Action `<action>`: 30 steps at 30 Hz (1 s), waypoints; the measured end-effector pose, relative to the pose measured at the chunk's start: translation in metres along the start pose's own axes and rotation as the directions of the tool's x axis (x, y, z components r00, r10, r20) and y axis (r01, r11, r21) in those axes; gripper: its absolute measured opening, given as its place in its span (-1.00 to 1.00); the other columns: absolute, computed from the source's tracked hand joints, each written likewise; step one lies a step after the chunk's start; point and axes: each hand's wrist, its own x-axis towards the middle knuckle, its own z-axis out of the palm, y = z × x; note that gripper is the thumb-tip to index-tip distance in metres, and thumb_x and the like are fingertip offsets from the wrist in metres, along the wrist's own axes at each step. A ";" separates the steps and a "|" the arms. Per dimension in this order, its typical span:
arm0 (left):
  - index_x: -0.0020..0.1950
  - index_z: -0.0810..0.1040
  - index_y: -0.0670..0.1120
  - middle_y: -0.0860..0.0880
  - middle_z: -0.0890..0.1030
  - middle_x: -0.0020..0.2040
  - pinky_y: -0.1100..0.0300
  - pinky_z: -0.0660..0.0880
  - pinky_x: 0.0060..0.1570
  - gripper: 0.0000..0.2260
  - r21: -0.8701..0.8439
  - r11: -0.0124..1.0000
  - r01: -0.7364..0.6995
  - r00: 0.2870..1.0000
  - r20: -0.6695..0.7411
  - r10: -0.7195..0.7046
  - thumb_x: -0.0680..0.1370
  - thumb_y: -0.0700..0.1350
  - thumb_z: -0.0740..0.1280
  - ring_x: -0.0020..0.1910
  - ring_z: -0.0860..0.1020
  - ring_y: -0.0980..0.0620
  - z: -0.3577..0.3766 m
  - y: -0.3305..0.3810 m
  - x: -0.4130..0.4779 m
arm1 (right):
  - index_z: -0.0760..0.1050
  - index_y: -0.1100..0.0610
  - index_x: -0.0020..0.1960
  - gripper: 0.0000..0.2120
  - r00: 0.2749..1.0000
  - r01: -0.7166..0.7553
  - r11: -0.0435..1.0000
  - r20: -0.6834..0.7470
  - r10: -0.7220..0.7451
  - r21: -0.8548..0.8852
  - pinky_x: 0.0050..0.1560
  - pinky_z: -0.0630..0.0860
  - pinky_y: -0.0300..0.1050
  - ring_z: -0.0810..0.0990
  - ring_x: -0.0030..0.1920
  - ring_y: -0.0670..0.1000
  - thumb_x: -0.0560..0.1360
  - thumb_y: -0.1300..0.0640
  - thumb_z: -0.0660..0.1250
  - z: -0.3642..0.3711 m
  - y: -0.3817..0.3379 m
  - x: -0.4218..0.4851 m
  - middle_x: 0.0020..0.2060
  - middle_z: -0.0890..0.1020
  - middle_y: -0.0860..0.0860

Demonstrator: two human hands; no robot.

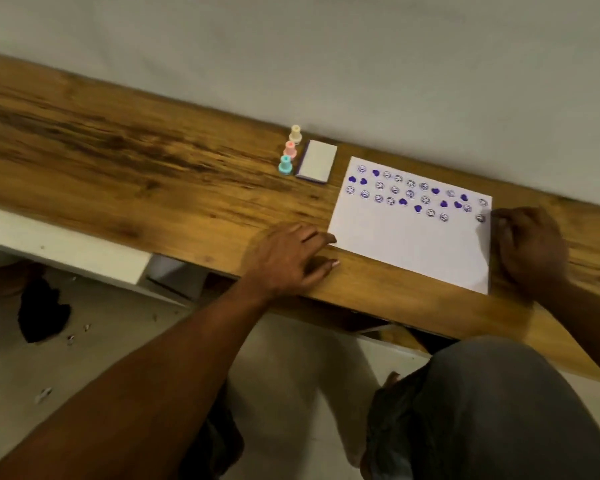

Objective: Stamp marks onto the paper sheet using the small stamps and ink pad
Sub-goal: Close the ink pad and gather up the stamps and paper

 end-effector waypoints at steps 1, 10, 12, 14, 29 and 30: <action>0.40 0.55 0.04 0.00 0.61 0.24 0.10 0.48 0.09 -0.55 0.002 0.999 0.033 0.999 -0.019 -0.033 0.64 0.27 0.26 0.18 0.56 0.00 0.001 -0.001 -0.002 | 0.58 0.10 0.28 -0.56 1.000 0.029 1.000 0.007 -0.029 0.005 0.06 0.54 0.15 0.52 0.14 0.28 0.66 -0.11 0.08 0.002 0.006 0.001 0.18 0.53 0.16; 0.36 0.63 -0.02 -0.02 0.63 0.10 0.20 0.34 -0.09 -0.55 0.120 0.992 0.043 0.997 -0.068 -0.035 0.60 0.24 0.34 0.02 0.57 -0.01 0.003 0.001 -0.002 | 0.52 -0.02 0.35 -0.62 0.997 0.074 0.995 -0.038 -0.071 0.073 -0.23 0.44 -0.09 0.58 -0.04 0.23 0.67 -0.13 0.11 0.018 0.019 0.012 0.18 0.49 0.09; 0.33 0.64 -0.02 -0.01 0.63 0.08 0.21 0.32 -0.09 -0.53 0.135 0.990 0.034 0.999 -0.046 -0.028 0.61 0.27 0.30 0.00 0.56 0.01 0.003 0.000 -0.003 | 0.50 -0.05 0.36 -0.63 0.998 0.051 0.997 -0.029 -0.050 0.056 -0.22 0.36 -0.14 0.59 -0.02 0.20 0.65 -0.14 0.12 0.021 0.020 0.014 0.18 0.47 0.05; 0.34 0.64 -0.02 -0.01 0.63 0.08 0.20 0.34 -0.10 -0.51 0.143 0.989 0.031 0.999 -0.020 -0.028 0.62 0.30 0.27 0.00 0.56 0.00 0.004 0.000 -0.003 | 0.47 -0.08 0.40 -0.61 0.999 0.037 0.999 -0.003 -0.037 0.031 -0.21 0.36 -0.14 0.58 0.00 0.19 0.65 -0.15 0.13 0.022 0.020 0.015 0.19 0.46 0.05; 0.25 0.64 -0.06 -0.04 0.62 0.09 0.07 0.52 -0.08 -0.58 0.132 0.991 0.027 1.000 -0.001 -0.027 0.61 0.23 0.31 0.03 0.57 -0.04 0.003 0.006 0.000 | 0.42 -0.15 0.45 -0.56 0.996 0.062 0.998 0.058 -0.061 -0.016 -0.25 0.39 -0.12 0.55 0.06 0.18 0.59 -0.15 0.12 0.010 0.020 0.016 0.19 0.44 0.08; 0.25 0.64 -0.06 -0.04 0.62 0.09 0.07 0.53 -0.08 -0.58 0.129 0.991 0.028 1.000 -0.001 -0.029 0.61 0.23 0.31 0.03 0.57 -0.04 0.003 0.006 0.000 | 0.41 -0.15 0.45 -0.55 0.996 0.065 0.998 0.056 -0.063 -0.024 -0.25 0.37 -0.14 0.55 0.05 0.18 0.59 -0.15 0.12 0.012 0.021 0.017 0.19 0.43 0.07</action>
